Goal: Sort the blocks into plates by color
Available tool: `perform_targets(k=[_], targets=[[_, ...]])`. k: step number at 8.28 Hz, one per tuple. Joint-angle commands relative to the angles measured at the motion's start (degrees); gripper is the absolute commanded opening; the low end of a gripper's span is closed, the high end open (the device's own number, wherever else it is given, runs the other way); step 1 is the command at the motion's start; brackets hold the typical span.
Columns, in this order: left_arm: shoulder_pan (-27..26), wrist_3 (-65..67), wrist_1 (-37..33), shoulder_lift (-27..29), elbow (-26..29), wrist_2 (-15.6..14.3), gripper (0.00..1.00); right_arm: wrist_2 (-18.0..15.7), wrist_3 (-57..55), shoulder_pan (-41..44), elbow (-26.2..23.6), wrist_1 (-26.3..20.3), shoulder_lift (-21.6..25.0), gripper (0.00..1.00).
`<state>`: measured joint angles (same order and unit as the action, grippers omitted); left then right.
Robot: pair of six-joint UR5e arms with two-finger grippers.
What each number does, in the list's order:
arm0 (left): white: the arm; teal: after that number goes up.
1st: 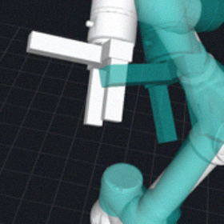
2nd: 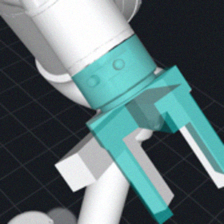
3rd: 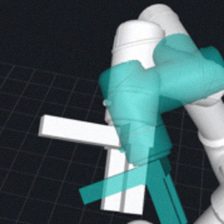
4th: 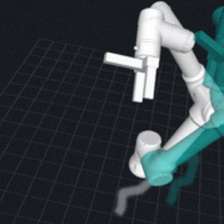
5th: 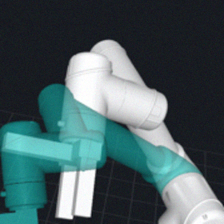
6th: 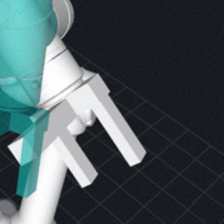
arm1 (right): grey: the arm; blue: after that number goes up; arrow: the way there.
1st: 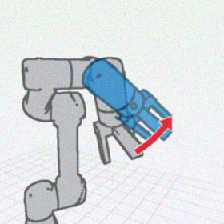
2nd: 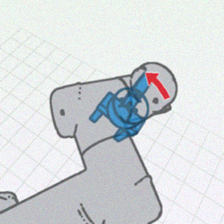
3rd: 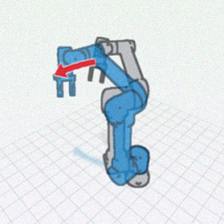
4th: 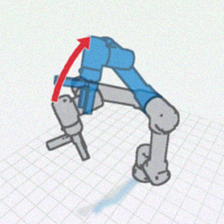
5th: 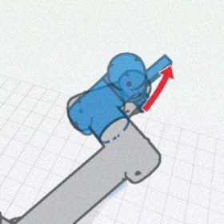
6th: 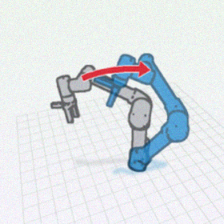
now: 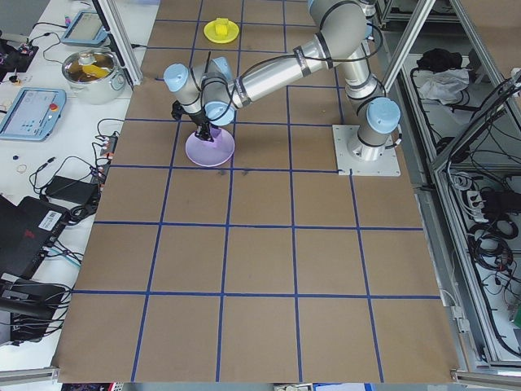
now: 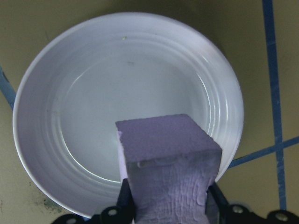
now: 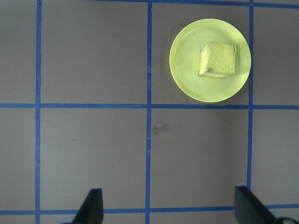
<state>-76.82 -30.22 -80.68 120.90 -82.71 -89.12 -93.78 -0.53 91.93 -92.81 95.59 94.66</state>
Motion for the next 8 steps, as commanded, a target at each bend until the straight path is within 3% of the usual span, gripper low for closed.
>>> perform_targets(k=[1,4,8], targets=[[-0.1,0.6,-0.2,-3.0,0.9,-0.2,1.00,0.0,0.0,-0.1,0.0,0.0,0.0,1.00],[-0.7,4.7,-1.1,-7.9,1.4,-0.2,1.00,0.0,0.0,-0.1,0.0,0.1,0.0,1.00],[-2.8,19.9,-6.3,-16.7,1.3,0.1,1.00,0.0,-0.1,0.0,0.0,0.1,0.0,1.00]])
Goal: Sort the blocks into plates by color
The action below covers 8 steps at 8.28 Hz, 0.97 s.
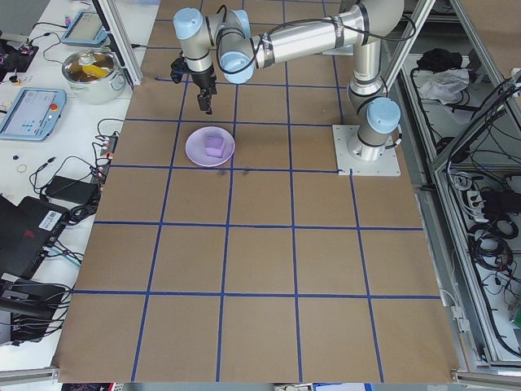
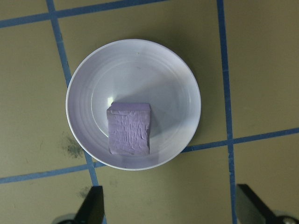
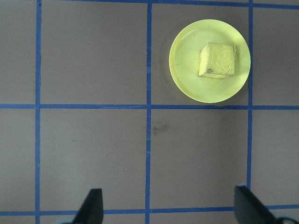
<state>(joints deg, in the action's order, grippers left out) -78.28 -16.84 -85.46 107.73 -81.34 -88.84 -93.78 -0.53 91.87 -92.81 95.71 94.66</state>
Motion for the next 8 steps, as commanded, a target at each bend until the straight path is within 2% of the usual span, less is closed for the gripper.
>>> perform_targets(k=[1,3,8], targets=[[-3.1,11.6,-1.6,-4.6,-0.1,-0.2,1.00,0.0,-0.1,0.1,0.0,0.0,0.0,1.00],[-8.7,16.6,-0.8,-5.6,-0.1,-0.4,1.00,0.1,0.0,0.0,0.0,0.2,0.0,1.00],[-9.1,16.5,-0.2,-7.4,-0.1,-0.5,1.00,0.8,0.0,-0.1,0.1,0.0,0.0,1.00]])
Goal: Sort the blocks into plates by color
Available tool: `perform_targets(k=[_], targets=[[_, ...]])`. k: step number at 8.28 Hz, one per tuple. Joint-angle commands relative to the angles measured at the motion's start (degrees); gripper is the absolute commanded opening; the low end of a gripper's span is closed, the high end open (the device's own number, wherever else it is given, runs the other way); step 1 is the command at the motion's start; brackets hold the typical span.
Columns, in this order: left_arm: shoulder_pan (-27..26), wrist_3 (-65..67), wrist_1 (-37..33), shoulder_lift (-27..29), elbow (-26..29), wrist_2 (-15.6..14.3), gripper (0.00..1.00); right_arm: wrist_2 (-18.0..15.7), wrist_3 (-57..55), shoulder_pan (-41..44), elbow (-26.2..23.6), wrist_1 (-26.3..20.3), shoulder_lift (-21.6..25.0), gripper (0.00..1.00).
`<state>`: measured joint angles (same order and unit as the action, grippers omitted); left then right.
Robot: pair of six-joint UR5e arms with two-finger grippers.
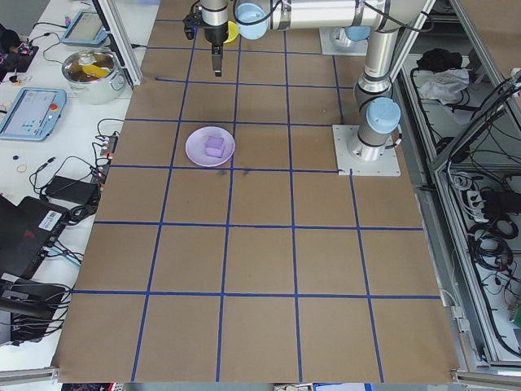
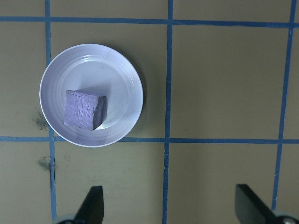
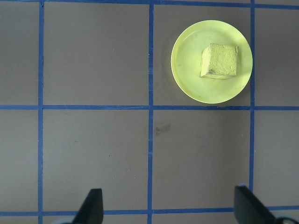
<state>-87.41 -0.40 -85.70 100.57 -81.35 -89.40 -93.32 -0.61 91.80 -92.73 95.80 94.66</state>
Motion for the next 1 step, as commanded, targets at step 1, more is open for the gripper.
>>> perform_targets(k=[1], targets=[[-0.1,0.1,0.0,-0.4,-0.4,-0.2,1.00,0.3,0.1,0.0,0.1,-0.1,0.0,1.00]])
